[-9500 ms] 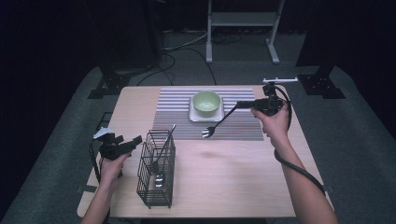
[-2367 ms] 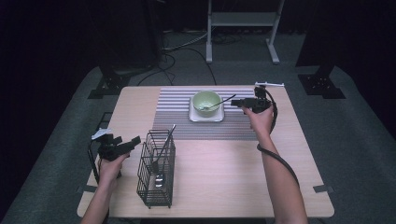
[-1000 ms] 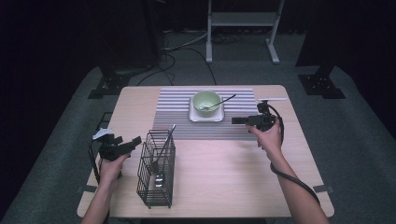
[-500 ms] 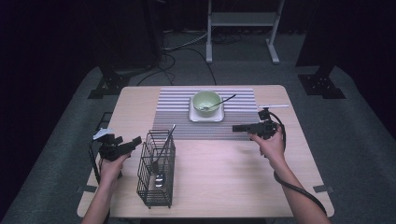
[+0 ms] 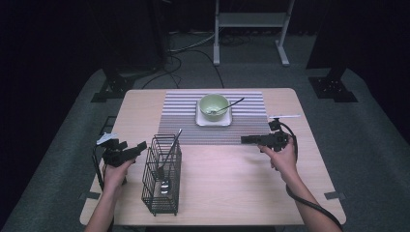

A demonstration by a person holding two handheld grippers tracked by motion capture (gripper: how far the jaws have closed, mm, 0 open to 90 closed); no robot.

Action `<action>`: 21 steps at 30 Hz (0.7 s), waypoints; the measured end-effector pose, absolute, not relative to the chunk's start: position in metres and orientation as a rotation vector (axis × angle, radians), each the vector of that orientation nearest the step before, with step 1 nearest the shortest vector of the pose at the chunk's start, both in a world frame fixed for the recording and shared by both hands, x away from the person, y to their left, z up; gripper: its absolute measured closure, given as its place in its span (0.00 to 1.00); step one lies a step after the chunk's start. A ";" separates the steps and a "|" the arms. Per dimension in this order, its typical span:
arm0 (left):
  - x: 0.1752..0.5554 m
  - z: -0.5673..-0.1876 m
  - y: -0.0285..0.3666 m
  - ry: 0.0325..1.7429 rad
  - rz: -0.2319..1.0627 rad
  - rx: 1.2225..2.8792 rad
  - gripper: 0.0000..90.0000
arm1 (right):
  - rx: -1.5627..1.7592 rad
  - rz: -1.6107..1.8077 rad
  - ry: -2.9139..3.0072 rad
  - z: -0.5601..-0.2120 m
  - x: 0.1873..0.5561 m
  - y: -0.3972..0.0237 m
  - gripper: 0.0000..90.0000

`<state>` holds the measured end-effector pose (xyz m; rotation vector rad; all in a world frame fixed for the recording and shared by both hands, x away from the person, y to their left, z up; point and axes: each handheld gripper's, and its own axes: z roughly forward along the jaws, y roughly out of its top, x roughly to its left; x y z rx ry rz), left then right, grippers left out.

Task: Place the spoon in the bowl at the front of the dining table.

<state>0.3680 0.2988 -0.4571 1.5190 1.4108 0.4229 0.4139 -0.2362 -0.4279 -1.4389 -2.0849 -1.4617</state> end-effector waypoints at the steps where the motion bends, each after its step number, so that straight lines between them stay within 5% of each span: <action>1: 0.368 -0.457 0.299 1.411 0.422 1.519 0.00 | -1.434 -1.465 -2.082 -0.428 0.413 -0.236 0.35; 21: 0.368 -0.457 0.298 1.411 0.420 1.518 0.00 | -1.378 -1.472 -2.077 -0.431 0.387 -0.234 0.35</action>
